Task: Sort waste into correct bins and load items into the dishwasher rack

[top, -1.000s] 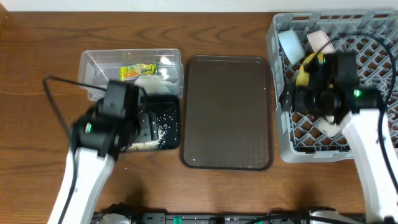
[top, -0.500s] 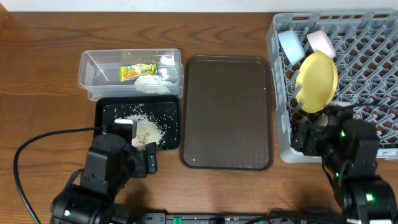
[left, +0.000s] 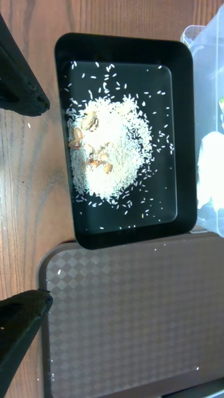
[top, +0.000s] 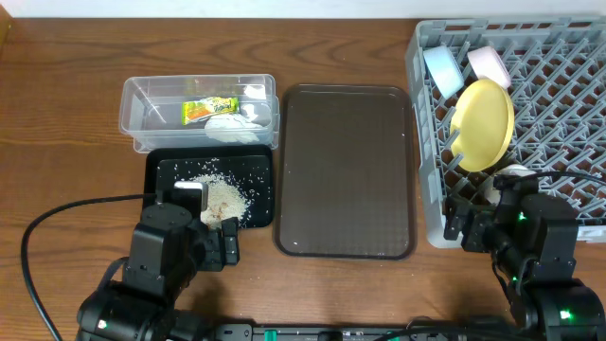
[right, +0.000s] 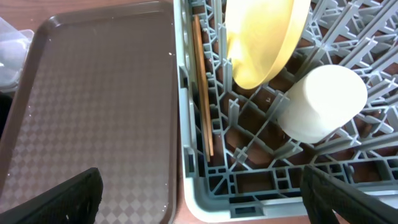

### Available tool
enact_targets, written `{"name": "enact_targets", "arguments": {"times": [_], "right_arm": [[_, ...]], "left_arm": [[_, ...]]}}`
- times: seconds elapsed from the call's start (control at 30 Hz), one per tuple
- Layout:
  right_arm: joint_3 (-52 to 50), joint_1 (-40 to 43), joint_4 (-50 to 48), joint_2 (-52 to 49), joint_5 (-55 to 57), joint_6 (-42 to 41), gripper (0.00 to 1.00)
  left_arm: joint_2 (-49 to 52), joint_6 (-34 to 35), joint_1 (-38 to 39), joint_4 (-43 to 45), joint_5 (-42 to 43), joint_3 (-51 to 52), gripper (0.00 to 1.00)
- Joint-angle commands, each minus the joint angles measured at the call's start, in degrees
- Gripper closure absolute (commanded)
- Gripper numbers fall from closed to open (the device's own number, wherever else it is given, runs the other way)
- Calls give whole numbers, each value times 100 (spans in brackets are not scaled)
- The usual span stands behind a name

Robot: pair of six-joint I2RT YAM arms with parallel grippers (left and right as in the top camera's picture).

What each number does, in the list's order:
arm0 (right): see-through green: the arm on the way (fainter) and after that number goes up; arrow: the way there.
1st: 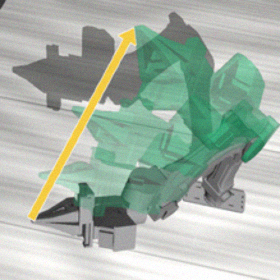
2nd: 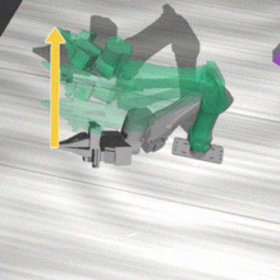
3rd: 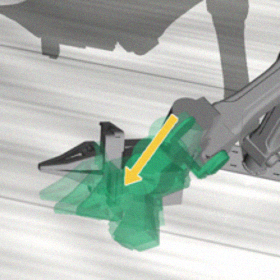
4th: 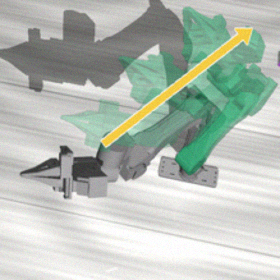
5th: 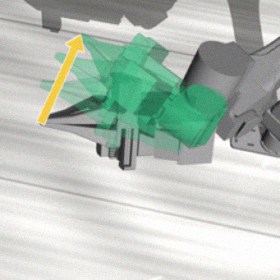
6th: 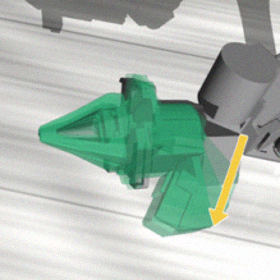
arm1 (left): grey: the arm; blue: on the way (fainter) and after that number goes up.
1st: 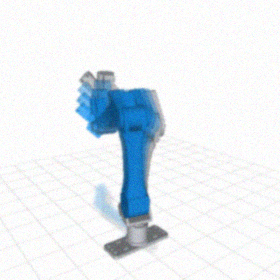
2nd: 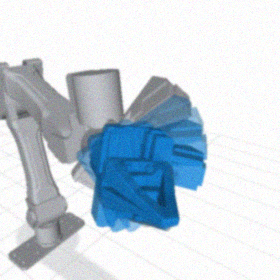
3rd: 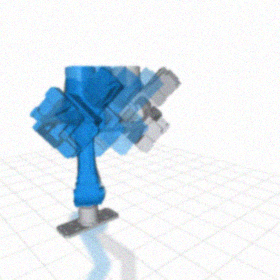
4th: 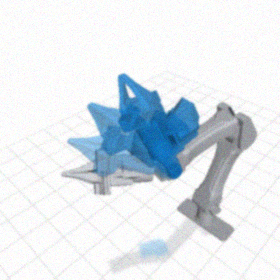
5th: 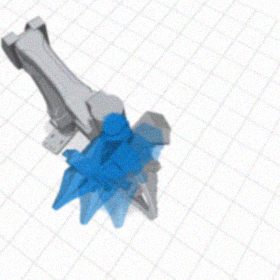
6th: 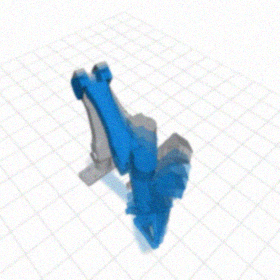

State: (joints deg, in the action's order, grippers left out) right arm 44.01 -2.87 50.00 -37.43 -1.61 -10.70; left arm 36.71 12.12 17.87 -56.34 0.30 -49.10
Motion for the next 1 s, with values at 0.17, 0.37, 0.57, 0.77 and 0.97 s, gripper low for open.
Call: {"name": "enact_targets", "arguments": {"times": [0.17, 0.37, 0.57, 0.77, 0.97], "right_arm": [[-44, -55, 44, 35, 177, -42, 1], [-507, -52, -925, 645, 249, -39, 1], [-1906, -52, -2623, 2092, 286, 94, 1], [-3123, -85, -3807, 3335, 286, 264, 1], [-3919, -92, -5003, 3703, 240, 428, 1]], "left_arm": [[-11, -48, 26, 2, 15, 13, 8], [-11, -48, 26, 2, 15, 13, 8], [-11, -48, 26, 2, 13, 13, 8], [-11, -48, 26, 2, 13, 13, 8], [-11, -48, 26, 2, 15, 13, 7]]}}
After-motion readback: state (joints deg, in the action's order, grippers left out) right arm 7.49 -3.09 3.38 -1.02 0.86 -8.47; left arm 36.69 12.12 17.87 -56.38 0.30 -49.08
